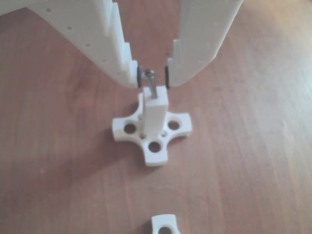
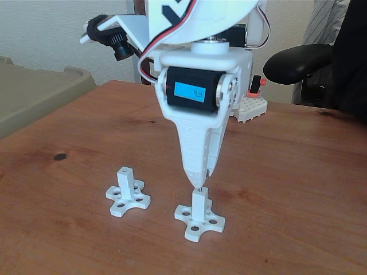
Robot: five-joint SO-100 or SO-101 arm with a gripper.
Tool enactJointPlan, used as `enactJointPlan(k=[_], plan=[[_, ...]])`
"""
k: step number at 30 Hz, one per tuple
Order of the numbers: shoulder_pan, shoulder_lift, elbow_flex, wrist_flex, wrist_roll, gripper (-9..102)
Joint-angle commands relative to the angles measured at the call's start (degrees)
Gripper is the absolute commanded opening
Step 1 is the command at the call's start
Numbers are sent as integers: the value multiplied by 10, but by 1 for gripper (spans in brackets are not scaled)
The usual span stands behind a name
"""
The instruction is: Grab the screw and set it in the hole.
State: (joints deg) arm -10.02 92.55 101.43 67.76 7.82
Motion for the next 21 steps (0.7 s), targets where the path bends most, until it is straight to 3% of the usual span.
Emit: enactJointPlan(k=[1,21], plan=[[-4,12,-11,-4,-6,5],[1,13,-23,14,-8,9]])
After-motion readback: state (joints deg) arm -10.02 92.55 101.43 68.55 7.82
